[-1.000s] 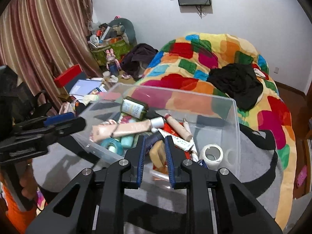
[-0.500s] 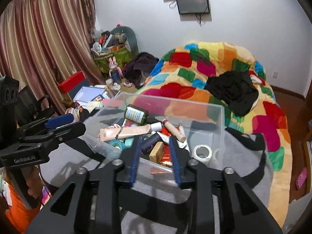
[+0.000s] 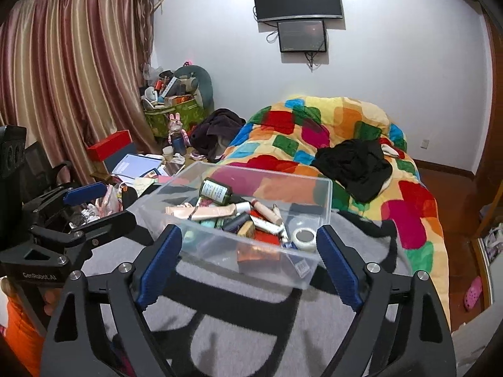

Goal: Organize objects

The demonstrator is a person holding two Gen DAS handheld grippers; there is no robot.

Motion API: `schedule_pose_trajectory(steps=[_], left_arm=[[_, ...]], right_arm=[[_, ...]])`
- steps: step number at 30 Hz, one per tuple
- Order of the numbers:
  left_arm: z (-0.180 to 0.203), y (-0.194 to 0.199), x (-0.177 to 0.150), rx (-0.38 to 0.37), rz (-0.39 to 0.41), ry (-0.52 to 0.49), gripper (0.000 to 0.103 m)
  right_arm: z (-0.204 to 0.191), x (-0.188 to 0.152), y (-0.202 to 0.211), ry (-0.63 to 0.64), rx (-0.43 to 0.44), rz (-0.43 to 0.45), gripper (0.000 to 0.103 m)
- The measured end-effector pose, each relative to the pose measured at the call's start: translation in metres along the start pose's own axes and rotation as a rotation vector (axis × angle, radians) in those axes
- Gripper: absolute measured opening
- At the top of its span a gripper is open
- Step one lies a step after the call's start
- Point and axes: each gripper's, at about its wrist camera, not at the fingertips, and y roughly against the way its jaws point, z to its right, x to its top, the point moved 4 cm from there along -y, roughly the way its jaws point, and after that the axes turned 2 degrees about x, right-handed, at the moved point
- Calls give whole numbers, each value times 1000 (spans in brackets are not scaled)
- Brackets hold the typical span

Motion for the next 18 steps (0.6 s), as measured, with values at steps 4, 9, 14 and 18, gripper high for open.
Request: schedule_pose_trajectory(steps=[4, 9, 14, 18], left_arm=[[-2, 1, -10, 6, -12, 14, 99], [-3, 0, -19, 3, -31, 28, 99], [-1, -1, -24, 9, -37, 21, 99], [1, -3, -25, 6, -40, 15, 99]], right_arm=[[2, -11, 0, -29, 8, -13, 86], [1, -15, 3, -31, 10, -11, 86], [-2, -17, 5, -18, 10, -7, 86], [-3, -19, 3, -14, 12, -11, 86]])
